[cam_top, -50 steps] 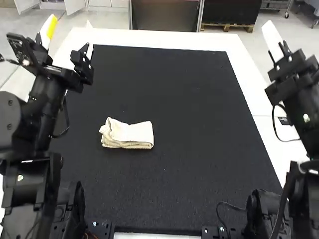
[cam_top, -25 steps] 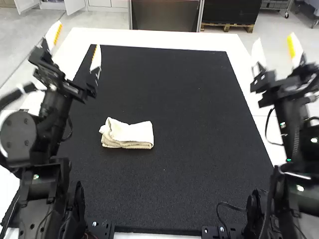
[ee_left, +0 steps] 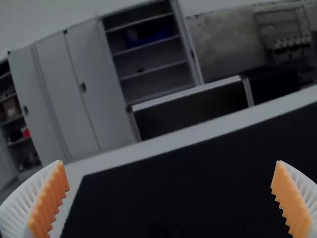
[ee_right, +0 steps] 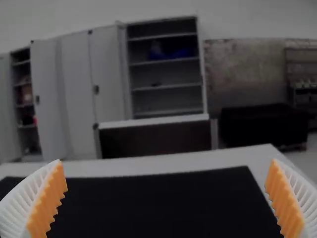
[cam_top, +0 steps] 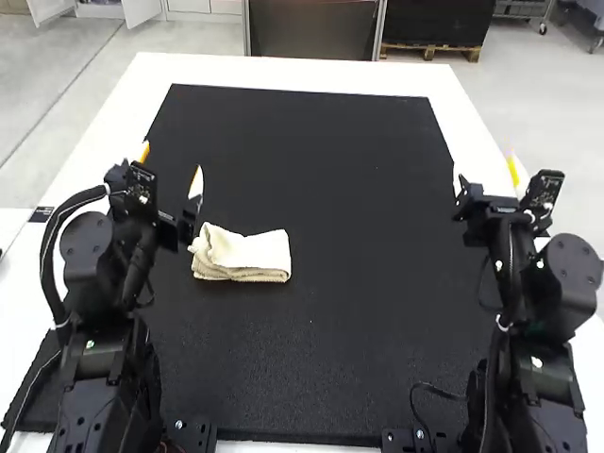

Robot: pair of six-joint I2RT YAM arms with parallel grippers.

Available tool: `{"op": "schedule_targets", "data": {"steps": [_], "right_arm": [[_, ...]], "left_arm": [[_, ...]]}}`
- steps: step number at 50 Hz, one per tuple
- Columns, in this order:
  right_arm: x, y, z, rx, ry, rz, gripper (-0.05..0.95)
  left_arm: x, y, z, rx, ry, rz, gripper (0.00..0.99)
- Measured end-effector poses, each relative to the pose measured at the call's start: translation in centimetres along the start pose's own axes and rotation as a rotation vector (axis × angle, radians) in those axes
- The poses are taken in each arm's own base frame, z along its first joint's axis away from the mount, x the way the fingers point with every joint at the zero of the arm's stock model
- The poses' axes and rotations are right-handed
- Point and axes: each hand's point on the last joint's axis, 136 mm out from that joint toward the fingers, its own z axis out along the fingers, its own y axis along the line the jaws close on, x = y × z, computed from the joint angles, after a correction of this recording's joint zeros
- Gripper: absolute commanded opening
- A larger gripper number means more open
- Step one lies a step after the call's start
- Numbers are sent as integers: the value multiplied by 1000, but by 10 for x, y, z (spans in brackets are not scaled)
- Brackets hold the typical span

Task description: Fold the towel.

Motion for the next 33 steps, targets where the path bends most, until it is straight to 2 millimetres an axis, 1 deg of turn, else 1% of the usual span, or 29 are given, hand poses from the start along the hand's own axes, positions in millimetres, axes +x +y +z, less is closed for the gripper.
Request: {"op": "schedule_targets", "data": {"steps": [3,4,7,11,14,18,21,23,25,33], "right_arm": [[21,-11,-1,52,66,17,923],[31,-14,-2,68,103,24,921],[60,-24,-7,119,216,41,923],[64,-28,-9,144,234,35,921],[81,-31,-14,161,302,36,921],[83,-32,-15,166,312,27,921],[83,-32,-15,166,313,21,921],[83,-32,-15,166,315,20,921],[83,-33,-15,167,315,18,921],[83,-33,-15,167,316,13,921]], "left_arm": [[10,-6,0,28,41,-36,970],[15,-8,-1,41,58,-49,964],[25,-14,-2,64,99,-78,907],[23,-8,-1,34,92,-81,907],[27,-3,-2,4,109,-83,908],[40,5,-4,-47,164,-93,907],[46,14,-5,-98,189,-93,905],[48,19,-6,-128,198,-93,905],[51,22,-7,-149,211,-93,967],[54,28,-9,-186,226,-92,972]]}}
